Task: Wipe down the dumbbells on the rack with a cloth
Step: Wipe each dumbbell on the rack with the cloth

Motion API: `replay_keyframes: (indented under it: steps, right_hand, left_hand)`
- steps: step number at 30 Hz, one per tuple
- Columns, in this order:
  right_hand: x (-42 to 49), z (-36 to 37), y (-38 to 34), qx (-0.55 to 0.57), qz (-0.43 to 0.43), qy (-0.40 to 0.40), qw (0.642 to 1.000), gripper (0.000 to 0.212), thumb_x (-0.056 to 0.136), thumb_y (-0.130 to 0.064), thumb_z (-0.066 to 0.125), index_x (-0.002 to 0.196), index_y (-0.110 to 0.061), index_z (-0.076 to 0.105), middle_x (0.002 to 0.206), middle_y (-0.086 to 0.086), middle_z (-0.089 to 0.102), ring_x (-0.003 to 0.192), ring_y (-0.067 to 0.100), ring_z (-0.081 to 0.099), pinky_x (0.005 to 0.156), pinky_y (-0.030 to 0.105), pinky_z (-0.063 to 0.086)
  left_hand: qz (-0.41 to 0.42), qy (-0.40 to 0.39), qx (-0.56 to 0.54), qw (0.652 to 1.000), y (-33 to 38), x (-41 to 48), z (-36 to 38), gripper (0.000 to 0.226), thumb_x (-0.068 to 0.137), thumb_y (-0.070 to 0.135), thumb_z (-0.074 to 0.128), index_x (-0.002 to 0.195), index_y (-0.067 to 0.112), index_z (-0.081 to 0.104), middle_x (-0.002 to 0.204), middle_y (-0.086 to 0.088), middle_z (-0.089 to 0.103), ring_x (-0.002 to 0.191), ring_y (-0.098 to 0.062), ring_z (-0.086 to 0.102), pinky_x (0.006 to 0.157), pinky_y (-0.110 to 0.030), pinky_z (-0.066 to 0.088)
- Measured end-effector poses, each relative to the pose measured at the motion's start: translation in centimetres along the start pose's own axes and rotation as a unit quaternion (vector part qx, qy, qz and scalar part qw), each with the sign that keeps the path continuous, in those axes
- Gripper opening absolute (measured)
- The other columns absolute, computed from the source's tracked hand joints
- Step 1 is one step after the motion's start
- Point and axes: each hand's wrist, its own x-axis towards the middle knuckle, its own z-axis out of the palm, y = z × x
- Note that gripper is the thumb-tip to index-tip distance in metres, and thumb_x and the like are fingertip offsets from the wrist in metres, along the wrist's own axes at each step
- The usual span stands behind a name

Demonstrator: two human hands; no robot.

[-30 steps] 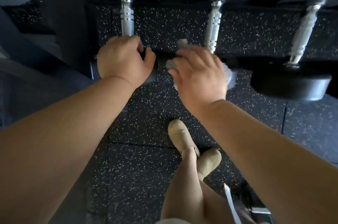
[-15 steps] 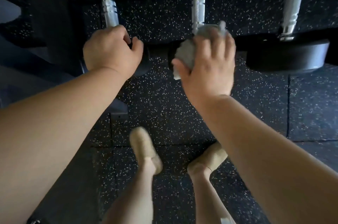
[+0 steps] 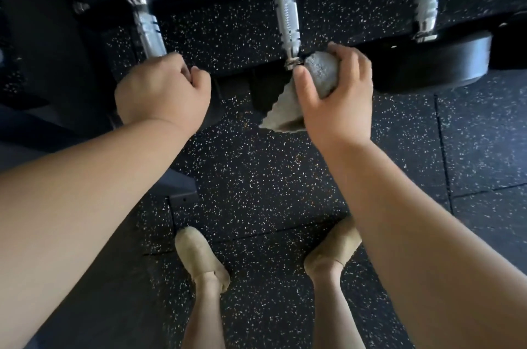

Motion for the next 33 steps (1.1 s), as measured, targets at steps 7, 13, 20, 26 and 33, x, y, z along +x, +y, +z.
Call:
replay_keyframes:
  steps: [7, 13, 20, 26, 33]
  right_hand:
    - [0.0, 2.0, -0.8, -0.098, -0.164, 0.075, 0.979, 0.060, 0.093, -0.061, 0.057, 0.129, -0.015, 0.067, 0.138, 0.001, 0.060, 0.135, 0.027, 0.049, 0.116, 0.038, 0.036]
    - [3.7, 0.5, 2.4, 0.359, 0.268, -0.059, 0.892, 0.056, 0.074, -0.071, 0.065, 0.109, -0.028, 0.073, 0.109, -0.007, 0.076, 0.107, 0.016, 0.071, 0.105, 0.048, 0.053]
    - [-0.2, -0.3, -0.8, 0.110, 0.152, -0.077, 0.979, 0.074, 0.094, -0.068, 0.049, 0.151, -0.023, 0.038, 0.144, 0.002, 0.053, 0.137, 0.021, 0.047, 0.118, 0.048, 0.038]
    - [-2.0, 0.5, -1.2, -0.180, -0.124, -0.015, 0.976, 0.092, 0.085, -0.079, 0.057, 0.151, -0.015, 0.046, 0.157, 0.012, 0.039, 0.146, 0.035, 0.032, 0.123, 0.051, 0.026]
    - [4.2, -0.2, -3.1, -0.162, -0.027, -0.057, 0.985, 0.061, 0.086, -0.077, 0.049, 0.118, -0.028, 0.065, 0.107, -0.007, 0.066, 0.100, 0.019, 0.060, 0.083, 0.034, 0.052]
  left_hand:
    - [0.022, 0.004, 0.000, 1.000, -0.4, 0.1, 0.5, 0.032, 0.096, 0.041, 0.044, 0.081, 0.018, 0.059, 0.074, -0.008, 0.055, 0.071, -0.035, 0.051, 0.062, -0.038, 0.040]
    - [0.017, -0.003, -0.001, 1.000, -0.2, 0.2, 0.5, 0.036, 0.090, 0.041, 0.037, 0.085, 0.017, 0.063, 0.077, -0.011, 0.054, 0.072, -0.035, 0.049, 0.065, -0.039, 0.042]
    - [0.006, 0.001, -0.012, 1.000, -0.2, 0.2, 0.5, 0.031, 0.094, 0.039, 0.045, 0.083, 0.017, 0.064, 0.073, -0.008, 0.054, 0.070, -0.034, 0.050, 0.064, -0.040, 0.046]
    - [0.016, 0.018, -0.010, 1.000, -0.4, 0.2, 0.7, 0.036, 0.090, 0.043, 0.042, 0.082, 0.017, 0.064, 0.075, -0.011, 0.060, 0.070, -0.035, 0.052, 0.061, -0.038, 0.044]
    - [0.024, 0.039, -0.021, 0.999, -0.5, 0.0, 0.8, 0.033, 0.089, 0.043, 0.042, 0.075, 0.018, 0.060, 0.068, -0.004, 0.053, 0.065, -0.030, 0.048, 0.056, -0.033, 0.034]
